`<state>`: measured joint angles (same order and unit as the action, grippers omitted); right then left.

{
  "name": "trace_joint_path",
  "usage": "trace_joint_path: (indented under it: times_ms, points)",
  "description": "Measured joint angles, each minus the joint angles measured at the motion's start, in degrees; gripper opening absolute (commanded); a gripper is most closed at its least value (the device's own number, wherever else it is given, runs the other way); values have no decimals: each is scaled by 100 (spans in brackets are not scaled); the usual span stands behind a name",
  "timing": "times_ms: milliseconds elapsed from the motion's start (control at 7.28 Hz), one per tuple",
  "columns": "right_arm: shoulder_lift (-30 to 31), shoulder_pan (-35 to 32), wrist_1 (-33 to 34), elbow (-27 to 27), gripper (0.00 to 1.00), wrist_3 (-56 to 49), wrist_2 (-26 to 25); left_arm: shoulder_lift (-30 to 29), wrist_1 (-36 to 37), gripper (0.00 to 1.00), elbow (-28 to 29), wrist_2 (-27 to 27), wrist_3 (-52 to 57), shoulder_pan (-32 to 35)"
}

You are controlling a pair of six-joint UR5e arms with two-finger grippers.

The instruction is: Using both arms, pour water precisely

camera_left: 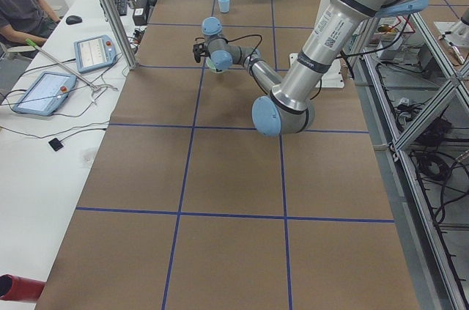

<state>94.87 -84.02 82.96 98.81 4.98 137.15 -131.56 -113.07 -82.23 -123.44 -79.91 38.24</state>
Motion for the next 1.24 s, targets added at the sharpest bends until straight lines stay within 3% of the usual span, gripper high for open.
trace_joint_path:
  times_ms: [275, 412, 550, 687, 962, 1237]
  points:
    - [9, 0, 0, -10, 100, -6, 4, -289, 43, 0, 338, 226, -38, -257]
    - [8, 0, 0, -23, 100, -6, 5, -312, 46, 62, 381, 261, -41, -307]
    - [7, 0, 1, -38, 100, -6, 3, -322, 47, 93, 390, 271, -40, -326]
    - [6, 0, 1, -53, 100, -6, 1, -324, 48, 98, 379, 277, -34, -327]
    - [6, 0, 1, -75, 100, -6, -1, -293, 56, 99, 291, 266, -26, -251]
    - [8, 30, -151, -128, 100, -3, 10, 117, 258, 99, -329, 218, -5, -83]
